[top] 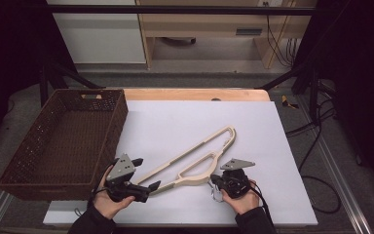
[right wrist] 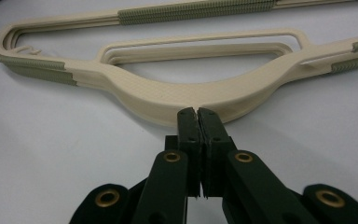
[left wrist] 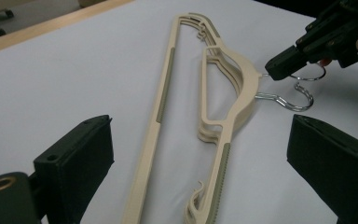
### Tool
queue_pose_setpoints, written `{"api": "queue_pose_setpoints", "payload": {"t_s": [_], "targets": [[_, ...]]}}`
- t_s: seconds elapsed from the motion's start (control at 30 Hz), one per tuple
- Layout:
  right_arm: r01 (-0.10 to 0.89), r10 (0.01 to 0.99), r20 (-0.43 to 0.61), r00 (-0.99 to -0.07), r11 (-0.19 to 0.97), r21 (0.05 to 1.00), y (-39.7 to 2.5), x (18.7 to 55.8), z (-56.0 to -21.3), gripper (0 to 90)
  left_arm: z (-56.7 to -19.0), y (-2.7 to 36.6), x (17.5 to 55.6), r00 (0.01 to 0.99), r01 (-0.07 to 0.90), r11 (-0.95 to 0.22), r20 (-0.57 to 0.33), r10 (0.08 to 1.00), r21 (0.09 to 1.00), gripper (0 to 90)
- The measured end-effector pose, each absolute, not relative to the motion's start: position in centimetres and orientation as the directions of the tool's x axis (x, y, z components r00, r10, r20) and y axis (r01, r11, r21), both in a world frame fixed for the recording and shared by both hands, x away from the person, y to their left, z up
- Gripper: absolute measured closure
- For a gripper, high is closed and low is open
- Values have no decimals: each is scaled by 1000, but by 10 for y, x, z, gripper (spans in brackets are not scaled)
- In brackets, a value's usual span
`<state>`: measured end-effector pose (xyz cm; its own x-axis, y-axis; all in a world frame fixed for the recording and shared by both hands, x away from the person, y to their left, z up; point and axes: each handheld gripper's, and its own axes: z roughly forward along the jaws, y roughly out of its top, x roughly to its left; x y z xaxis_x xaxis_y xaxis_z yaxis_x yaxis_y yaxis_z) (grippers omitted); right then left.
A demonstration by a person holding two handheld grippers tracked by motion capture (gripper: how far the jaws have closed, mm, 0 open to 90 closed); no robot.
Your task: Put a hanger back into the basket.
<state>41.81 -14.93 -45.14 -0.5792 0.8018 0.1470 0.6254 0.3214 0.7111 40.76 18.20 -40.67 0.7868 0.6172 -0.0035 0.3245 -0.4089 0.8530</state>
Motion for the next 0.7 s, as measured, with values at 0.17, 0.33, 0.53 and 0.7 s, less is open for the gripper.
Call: {"api": "queue_pose_setpoints", "payload": {"t_s": [0.17, 0.33, 0.53, 0.7], "targets": [[614, 796, 134, -590, 335, 715, -150, 419, -451, 892, -414, 165, 413, 803, 329, -460, 11, 595, 824, 97], [631, 807, 148, -571, 317, 708, -148, 419, -449, 892, -419, 144, 420, 825, 323, -496, 16, 565, 806, 115], [618, 799, 132, -587, 337, 710, -150, 420, -447, 892, -425, 121, 427, 845, 312, -533, 26, 534, 787, 139], [629, 806, 136, -576, 330, 704, -148, 421, -445, 891, -435, 105, 435, 858, 304, -568, 40, 513, 765, 163]]}}
